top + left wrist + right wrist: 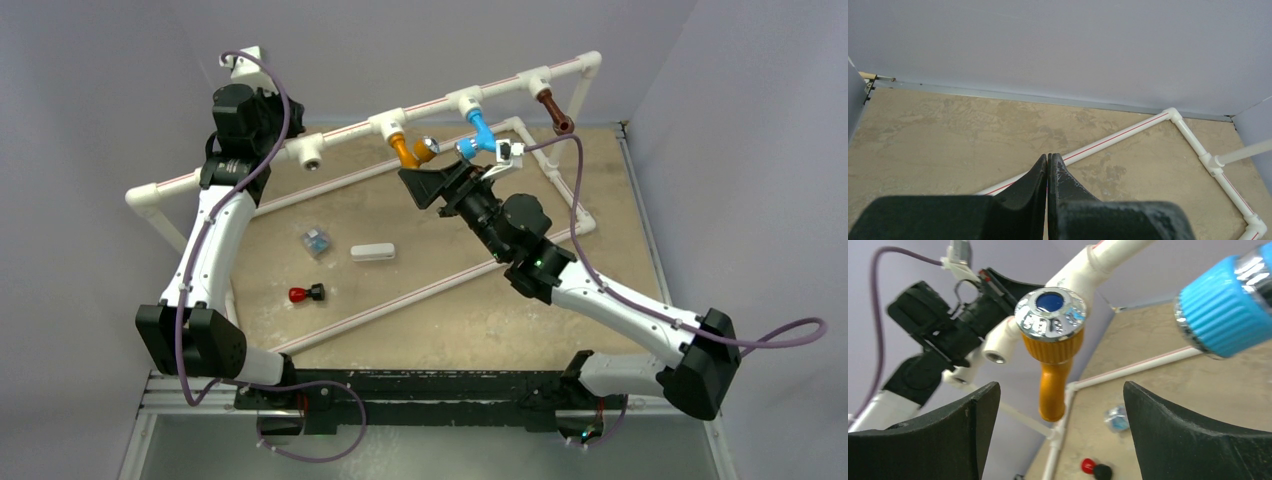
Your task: Install the water faucets
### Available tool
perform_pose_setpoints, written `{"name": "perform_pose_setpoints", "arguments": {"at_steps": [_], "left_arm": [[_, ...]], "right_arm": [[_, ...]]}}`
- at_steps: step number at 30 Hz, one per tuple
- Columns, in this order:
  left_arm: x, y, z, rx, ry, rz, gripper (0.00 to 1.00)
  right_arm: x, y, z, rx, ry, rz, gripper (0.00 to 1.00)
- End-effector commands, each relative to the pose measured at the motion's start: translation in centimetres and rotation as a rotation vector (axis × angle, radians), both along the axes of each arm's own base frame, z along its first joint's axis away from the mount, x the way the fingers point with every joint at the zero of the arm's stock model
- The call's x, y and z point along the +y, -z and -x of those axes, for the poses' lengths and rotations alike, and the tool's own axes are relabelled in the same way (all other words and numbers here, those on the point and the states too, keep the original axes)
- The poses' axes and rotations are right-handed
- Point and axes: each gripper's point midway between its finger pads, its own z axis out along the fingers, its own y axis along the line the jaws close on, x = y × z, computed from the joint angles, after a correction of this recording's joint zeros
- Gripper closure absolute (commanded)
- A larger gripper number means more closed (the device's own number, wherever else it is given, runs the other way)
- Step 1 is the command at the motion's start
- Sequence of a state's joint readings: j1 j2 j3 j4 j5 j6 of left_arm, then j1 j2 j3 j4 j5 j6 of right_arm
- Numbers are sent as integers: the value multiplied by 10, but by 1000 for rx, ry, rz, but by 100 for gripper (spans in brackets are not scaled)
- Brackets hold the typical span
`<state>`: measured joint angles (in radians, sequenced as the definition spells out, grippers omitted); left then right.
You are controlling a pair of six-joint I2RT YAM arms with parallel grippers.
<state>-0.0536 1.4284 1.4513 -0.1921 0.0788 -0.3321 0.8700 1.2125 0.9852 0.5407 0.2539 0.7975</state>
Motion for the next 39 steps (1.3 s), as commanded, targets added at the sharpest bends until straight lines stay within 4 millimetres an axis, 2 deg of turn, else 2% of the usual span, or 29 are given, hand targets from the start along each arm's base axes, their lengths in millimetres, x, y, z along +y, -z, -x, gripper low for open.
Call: {"name": "perform_pose_setpoints", "arguments": {"at_steps": [1,6,11,17,22,24,26,28,30,32,35,38,39], "left_arm": [[-4,81,11,253,14,2,100],[-8,68,7,212,30,19,100],[-11,38,2,132,25,63,100],[-14,-33,1,-39,29,127,100],[-18,-100,17,-186,61,157,99],[-22,-130,31,-260,96,163,94],[-28,-151,49,-316,138,166,91],[-34,-167,69,-356,183,170,84],[-42,-174,92,-390,244,165,73],[-53,-176,120,-421,328,148,57],[-69,-164,160,-410,453,127,38],[-83,-144,200,-352,569,125,35],[-91,-138,221,-340,638,124,34]], "right_arm": [[-26,0,-5,-69,110,199,6],[-54,24,-6,-51,200,356,2],[-89,46,1,-10,291,418,2],[-105,78,21,-14,257,466,1],[-123,112,28,65,299,469,2],[-129,123,27,125,329,450,1],[-132,132,27,185,354,433,1],[-137,138,25,237,399,409,2],[-144,142,22,274,446,392,2],[-147,147,22,292,463,420,1],[-150,149,20,315,491,441,1],[-155,148,18,323,518,474,1],[-156,147,18,311,517,501,1]]}}
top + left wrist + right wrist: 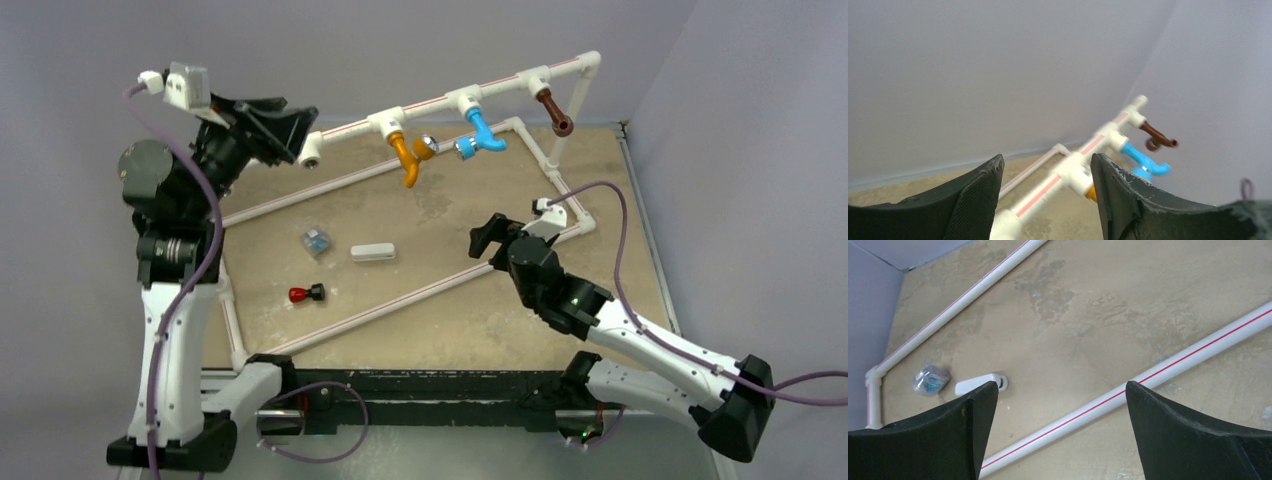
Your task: Install the water faucets
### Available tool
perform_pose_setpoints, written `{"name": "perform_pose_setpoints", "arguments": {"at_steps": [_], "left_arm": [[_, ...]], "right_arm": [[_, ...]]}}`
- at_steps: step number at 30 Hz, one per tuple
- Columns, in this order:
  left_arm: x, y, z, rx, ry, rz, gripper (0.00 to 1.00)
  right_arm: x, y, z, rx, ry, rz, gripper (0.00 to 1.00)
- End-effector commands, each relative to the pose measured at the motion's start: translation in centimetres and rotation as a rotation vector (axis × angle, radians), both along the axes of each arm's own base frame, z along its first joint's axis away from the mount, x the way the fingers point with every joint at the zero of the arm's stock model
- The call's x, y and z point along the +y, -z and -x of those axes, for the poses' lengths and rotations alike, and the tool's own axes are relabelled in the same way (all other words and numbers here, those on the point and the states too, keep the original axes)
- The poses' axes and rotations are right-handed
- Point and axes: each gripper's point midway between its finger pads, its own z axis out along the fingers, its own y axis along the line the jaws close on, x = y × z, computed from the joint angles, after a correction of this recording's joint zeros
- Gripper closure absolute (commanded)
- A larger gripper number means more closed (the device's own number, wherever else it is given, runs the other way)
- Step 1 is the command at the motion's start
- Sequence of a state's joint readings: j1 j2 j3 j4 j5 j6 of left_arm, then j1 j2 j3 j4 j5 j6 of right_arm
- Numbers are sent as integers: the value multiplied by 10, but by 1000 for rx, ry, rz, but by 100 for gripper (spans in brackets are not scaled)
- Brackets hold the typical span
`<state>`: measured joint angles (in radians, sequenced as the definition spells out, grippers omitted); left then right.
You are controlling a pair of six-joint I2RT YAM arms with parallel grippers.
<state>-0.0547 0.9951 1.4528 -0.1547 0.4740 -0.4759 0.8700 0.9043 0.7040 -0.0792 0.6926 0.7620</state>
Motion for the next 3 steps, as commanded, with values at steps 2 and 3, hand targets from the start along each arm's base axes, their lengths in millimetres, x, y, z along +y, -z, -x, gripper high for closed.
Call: {"name": "perform_pose_setpoints", "arguments": {"at_steps": [2,3], "left_arm": [[-40,50,68,98,318,-92,33],[-46,59,82,124,381,-102,32]], "right_arm": [[-15,-27,-4,-46,75,8,1],[-15,-29,-4,-55,71,-2,1]]}}
